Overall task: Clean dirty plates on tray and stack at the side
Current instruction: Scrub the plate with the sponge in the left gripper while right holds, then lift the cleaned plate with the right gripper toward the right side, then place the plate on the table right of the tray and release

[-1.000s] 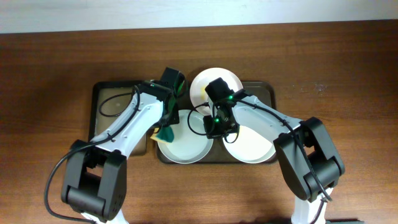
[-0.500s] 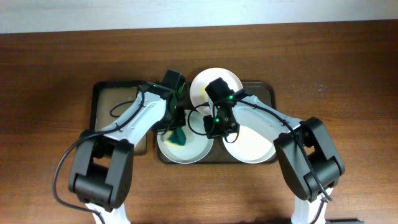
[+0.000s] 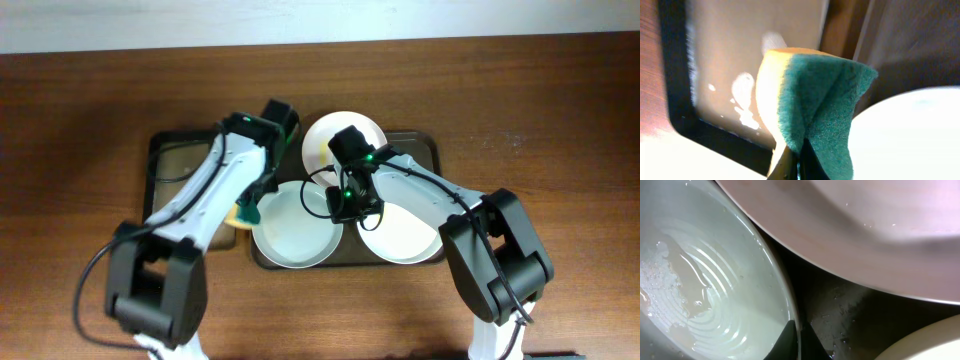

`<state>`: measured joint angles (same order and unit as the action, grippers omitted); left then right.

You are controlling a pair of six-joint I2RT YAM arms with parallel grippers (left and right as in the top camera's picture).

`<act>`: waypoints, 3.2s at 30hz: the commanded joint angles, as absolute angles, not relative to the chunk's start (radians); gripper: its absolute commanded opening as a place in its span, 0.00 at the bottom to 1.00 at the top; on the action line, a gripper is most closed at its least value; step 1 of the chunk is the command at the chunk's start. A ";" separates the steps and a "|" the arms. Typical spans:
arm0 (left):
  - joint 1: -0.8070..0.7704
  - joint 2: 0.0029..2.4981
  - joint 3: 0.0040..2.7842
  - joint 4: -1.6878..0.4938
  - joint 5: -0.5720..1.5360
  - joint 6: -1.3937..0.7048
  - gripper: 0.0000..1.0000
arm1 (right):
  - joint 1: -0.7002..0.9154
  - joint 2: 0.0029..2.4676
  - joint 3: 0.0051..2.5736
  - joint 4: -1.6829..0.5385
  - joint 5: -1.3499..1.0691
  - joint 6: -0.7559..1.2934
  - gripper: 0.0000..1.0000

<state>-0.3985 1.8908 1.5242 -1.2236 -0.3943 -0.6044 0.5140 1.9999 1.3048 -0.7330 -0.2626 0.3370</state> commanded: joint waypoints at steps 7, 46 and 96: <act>-0.219 1.558 1.573 -1.280 -0.395 -0.666 0.00 | 0.513 1.893 1.316 -0.773 -0.201 0.330 0.04; -0.031 1.555 1.507 -1.330 -0.325 -0.658 0.00 | 1.043 1.639 1.394 -0.212 1.428 -0.614 0.04; -0.031 1.555 1.506 -1.318 -0.317 -0.658 0.00 | -0.328 1.892 1.571 -0.862 -0.261 0.196 0.83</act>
